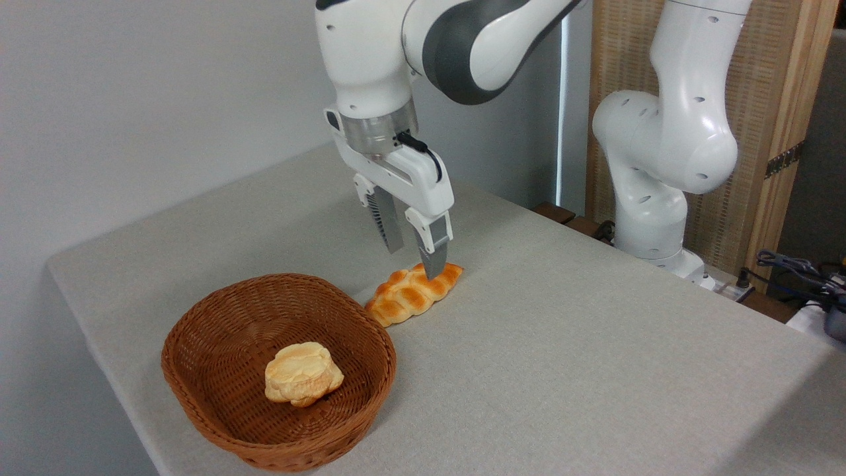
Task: Put bread into the basket
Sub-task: 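Lower the open gripper down onto the braided bread roll, then close the gripper around the middle of the braided roll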
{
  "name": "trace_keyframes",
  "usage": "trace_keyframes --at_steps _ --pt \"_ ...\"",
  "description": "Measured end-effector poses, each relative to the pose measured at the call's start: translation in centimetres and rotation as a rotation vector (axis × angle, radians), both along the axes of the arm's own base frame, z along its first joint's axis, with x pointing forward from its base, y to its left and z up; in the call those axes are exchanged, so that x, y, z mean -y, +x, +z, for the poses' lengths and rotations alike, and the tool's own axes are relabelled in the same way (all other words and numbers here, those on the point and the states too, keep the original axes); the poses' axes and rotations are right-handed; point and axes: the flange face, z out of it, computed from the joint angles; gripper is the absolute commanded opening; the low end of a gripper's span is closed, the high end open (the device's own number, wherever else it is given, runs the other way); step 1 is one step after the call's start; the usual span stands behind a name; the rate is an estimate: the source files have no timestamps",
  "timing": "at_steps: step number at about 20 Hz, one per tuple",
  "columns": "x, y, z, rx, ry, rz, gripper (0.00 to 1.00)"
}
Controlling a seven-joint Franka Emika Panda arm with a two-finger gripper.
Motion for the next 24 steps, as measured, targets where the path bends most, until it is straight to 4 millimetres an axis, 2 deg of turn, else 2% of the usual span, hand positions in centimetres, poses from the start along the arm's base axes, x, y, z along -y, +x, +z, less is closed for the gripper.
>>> trace_keyframes --at_steps 5,8,11,12,14,15,17,21,24 --pt "0.9 -0.6 -2.0 -0.041 0.016 -0.022 1.00" --pt "3.8 -0.3 -4.3 -0.043 0.037 -0.063 1.00" --pt "4.6 0.3 -5.6 -0.036 0.040 -0.069 1.00" --pt "4.6 0.4 -5.6 -0.035 0.040 -0.068 0.95" --pt "4.5 0.4 -5.6 -0.034 0.040 -0.067 0.75" --pt "4.5 0.4 -5.6 -0.034 0.040 -0.066 0.54" --pt "4.2 0.5 -5.6 -0.032 0.047 -0.066 0.34" --pt "2.6 1.0 -5.7 -0.021 0.104 -0.074 0.30" --pt "1.7 1.2 -5.9 -0.024 0.111 -0.062 0.09"
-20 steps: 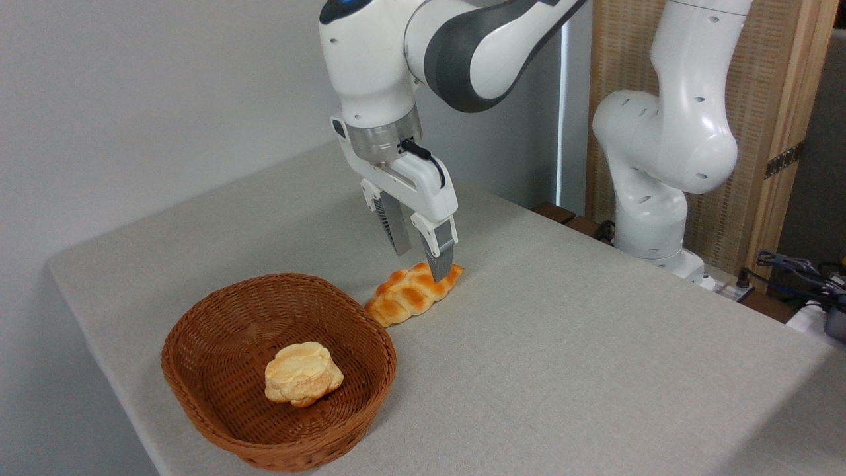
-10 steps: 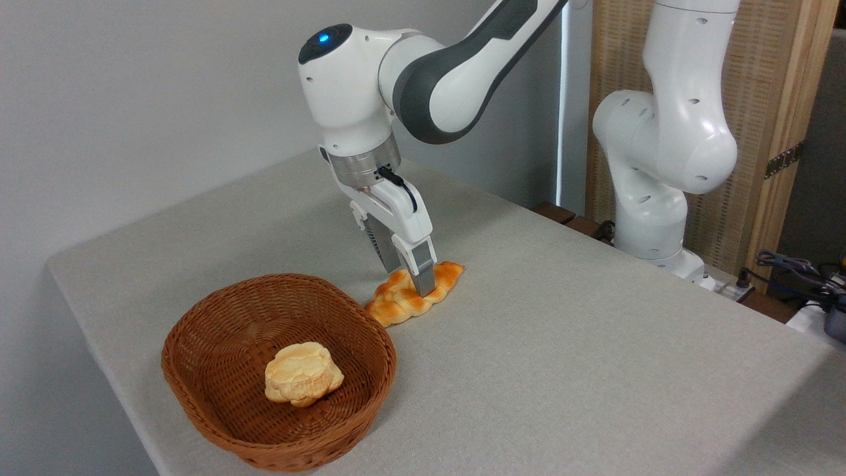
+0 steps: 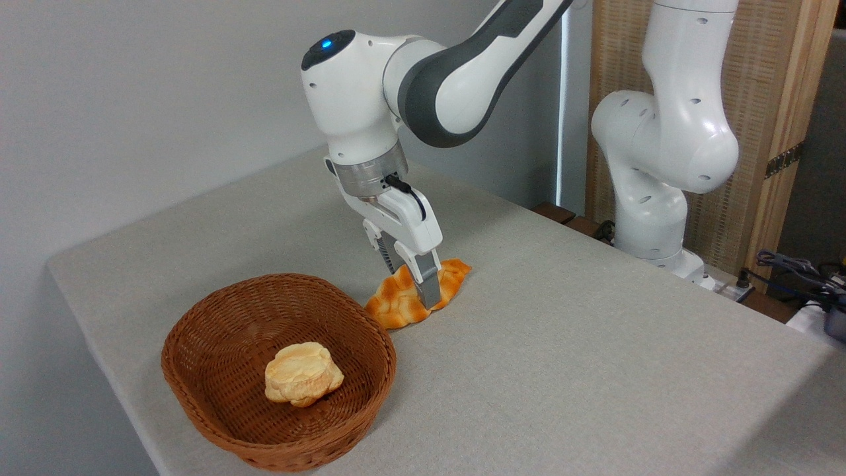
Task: Put bread into the basket
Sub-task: 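Close the gripper around the middle of the braided roll, then lift the braided roll up off the table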
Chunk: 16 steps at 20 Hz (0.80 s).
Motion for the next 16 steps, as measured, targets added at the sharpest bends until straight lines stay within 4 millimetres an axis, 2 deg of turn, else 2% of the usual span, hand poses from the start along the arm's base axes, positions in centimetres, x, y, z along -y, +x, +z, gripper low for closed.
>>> trace_keyframes --at_steps 1,2,16 --pt "-0.07 0.02 0.00 0.000 0.001 0.001 0.03" --pt "-0.08 0.02 0.00 0.000 0.001 0.001 0.02" --pt "-0.22 0.11 0.14 0.004 0.002 0.003 0.03"
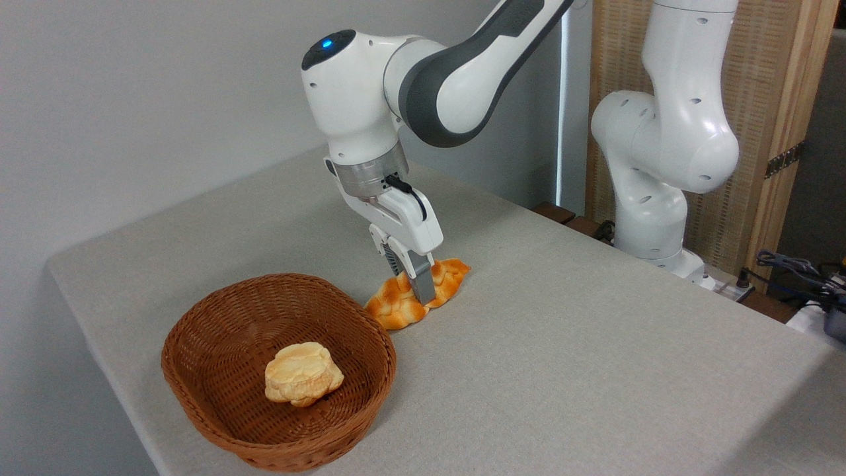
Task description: Put bread into the basket
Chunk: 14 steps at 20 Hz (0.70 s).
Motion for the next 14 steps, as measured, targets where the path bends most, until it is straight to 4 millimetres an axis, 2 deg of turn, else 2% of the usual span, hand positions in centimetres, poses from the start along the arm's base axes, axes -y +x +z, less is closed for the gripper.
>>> trace_keyframes --at_steps 3,5,7,11,14 --pt "0.0 0.0 0.3 0.004 -0.001 0.000 0.04" --pt "0.1 -0.3 1.2 -0.004 0.002 -0.002 0.04" --pt "0.2 -0.7 3.3 -0.009 0.004 -0.007 0.07" --pt "1.0 -0.9 8.9 0.065 -0.015 -0.022 0.08" --pt "1.9 0.2 12.2 0.129 -0.060 -0.019 0.19"
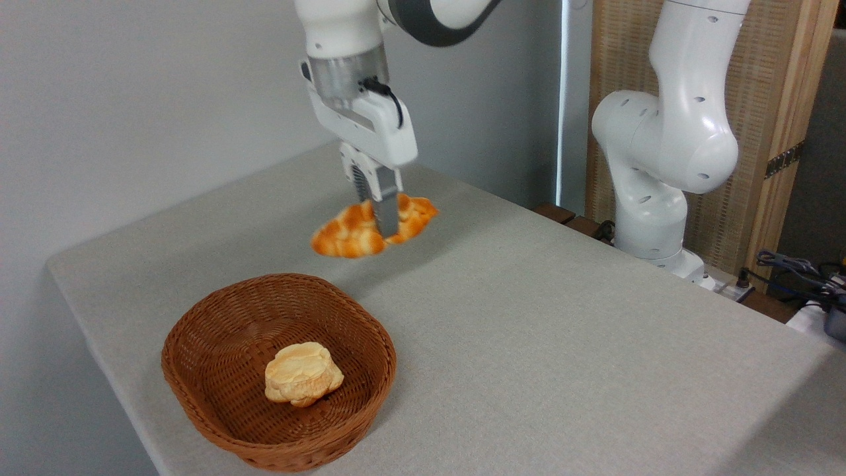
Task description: Put bread into the basket
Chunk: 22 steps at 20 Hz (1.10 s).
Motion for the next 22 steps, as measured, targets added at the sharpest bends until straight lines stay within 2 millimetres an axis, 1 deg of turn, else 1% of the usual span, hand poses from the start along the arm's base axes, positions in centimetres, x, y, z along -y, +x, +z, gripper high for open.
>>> trace_keyframes --at_steps 1,2,3,4,5,7,9,11,12,14,18,22 --pt "0.2 0.9 0.9 0.029 -0.013 0.002 0.28" --pt "0.5 2.0 1.6 0.064 -0.029 0.005 0.45" --pt "0.7 3.2 1.7 0.094 -0.048 0.012 0.64" --pt "1.0 4.6 1.3 0.122 -0.068 0.021 0.79" --pt "1.1 5.7 0.6 0.143 -0.081 0.029 0.86" --pt "1.5 8.3 -1.5 0.196 -0.100 0.041 0.89" --pt "1.5 10.3 -3.4 0.249 -0.128 0.063 0.92" --pt "0.8 11.9 -4.4 0.294 -0.164 0.106 0.94" --pt "0.3 12.5 -4.6 0.313 -0.179 0.127 0.98" --pt "-0.3 13.2 -4.8 0.336 -0.187 0.145 1.00" --pt "-0.6 13.5 -5.3 0.332 -0.183 0.152 1.00" --pt "-1.0 13.6 -5.4 0.332 -0.182 0.159 1.00"
